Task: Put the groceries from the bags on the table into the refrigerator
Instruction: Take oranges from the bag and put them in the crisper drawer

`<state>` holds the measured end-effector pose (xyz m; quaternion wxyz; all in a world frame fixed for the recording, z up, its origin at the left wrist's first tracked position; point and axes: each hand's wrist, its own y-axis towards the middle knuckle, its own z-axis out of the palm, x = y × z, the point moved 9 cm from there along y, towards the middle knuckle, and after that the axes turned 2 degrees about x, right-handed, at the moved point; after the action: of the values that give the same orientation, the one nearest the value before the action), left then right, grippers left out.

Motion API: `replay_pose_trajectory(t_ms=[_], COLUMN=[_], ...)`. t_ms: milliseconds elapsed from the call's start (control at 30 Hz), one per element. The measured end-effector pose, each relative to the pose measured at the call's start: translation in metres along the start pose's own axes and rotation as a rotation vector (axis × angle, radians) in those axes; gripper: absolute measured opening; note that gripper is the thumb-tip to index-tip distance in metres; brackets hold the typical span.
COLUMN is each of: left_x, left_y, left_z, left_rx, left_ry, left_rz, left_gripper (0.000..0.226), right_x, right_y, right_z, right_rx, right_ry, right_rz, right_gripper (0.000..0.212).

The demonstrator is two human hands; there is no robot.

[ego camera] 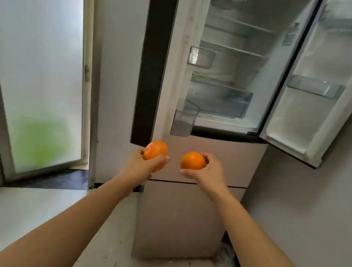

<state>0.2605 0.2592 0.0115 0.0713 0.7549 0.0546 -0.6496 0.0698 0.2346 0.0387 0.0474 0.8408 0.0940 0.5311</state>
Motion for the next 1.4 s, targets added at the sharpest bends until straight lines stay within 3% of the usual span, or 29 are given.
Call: replay_pose_trajectory(t_ms=[133,367,467,567,733,967,1067,1200,1400], left_x=[-0.044,-0.086,-0.095,-0.096,-0.088,-0.085,-0.1,-0.133,-0.162], left_y=[0.057,0.179,0.242,0.299,0.377,0.481,0.517,0.555,0.605], left_z=[0.066,0.18,0.214,0.242,0.26,0.249,0.241,0.221,0.209], left_rx=[0.045,0.19,0.146,0.09,-0.064,-0.342,-0.439,-0.606,-0.559], left_ry=[-0.004,-0.033,-0.104,-0.195,-0.257,-0.318,-0.238,0.065,0.479], left_rz=[0.1,0.214,0.184,0.146,0.088,0.136,0.235,0.312,0.393], left_gripper=[0.043,0.053,0.051,0.065,0.069,0.064,0.066,0.075,0.07], right_x=[-0.019,-0.044,-0.054,-0.072,-0.114,-0.136,-0.118,-0.083,-0.083], right_y=[0.054,0.172,0.226,0.279,0.371,0.507,0.559,0.616,0.665], right_z=[-0.078,-0.184,-0.211,-0.228,-0.239,-0.22,-0.217,-0.211,-0.184], right_rx=[-0.151,-0.364,-0.386,-0.377,-0.378,-0.268,-0.263,-0.22,-0.122], right_ry=[0.045,0.111,0.143,0.173,0.25,0.268,0.185,0.082,-0.239], right_rz=[0.005,-0.033,-0.065,-0.059,0.056,0.018,-0.107,-0.308,-0.349], right_gripper=[0.05,0.036,0.037,0.043,0.053,0.043,0.045,0.048,0.068])
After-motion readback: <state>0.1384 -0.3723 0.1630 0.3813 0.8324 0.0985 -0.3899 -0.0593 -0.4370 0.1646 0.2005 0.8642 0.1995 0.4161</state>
